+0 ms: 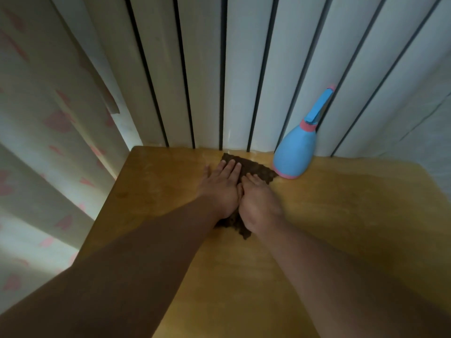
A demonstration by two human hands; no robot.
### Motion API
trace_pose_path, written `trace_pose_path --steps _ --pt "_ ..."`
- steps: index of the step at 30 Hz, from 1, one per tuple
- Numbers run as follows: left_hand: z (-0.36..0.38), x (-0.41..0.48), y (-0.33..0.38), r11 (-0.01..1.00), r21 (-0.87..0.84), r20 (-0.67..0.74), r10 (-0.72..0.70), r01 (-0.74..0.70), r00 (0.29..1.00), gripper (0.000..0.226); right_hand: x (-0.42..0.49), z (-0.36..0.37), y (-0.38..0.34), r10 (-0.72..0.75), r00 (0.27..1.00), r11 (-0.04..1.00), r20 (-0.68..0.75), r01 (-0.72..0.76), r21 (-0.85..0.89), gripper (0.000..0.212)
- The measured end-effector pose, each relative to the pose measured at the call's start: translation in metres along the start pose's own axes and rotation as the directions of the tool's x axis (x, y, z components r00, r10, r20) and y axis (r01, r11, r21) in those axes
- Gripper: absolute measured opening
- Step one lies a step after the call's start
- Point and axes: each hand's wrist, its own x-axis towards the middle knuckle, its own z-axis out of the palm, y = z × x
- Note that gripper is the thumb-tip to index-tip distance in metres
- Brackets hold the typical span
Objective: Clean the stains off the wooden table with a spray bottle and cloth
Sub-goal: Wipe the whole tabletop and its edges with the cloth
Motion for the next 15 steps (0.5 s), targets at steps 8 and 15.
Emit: trace_pose_path --steps 8,15 --pt "-0.006 0.019 0.001 0.999 0.042 -0.005 -0.003 0.003 1.0 0.06 0.027 0.008 0.018 0.1 0.993 0.995 0.059 -0.098 -0.035 0.055" --pt "-0.011 0.044 -0.006 0.993 0.117 -0.005 0.011 -0.01 1.0 0.06 0.053 0.008 0.023 0.118 0.989 0.993 0.094 -0.117 -0.019 0.058"
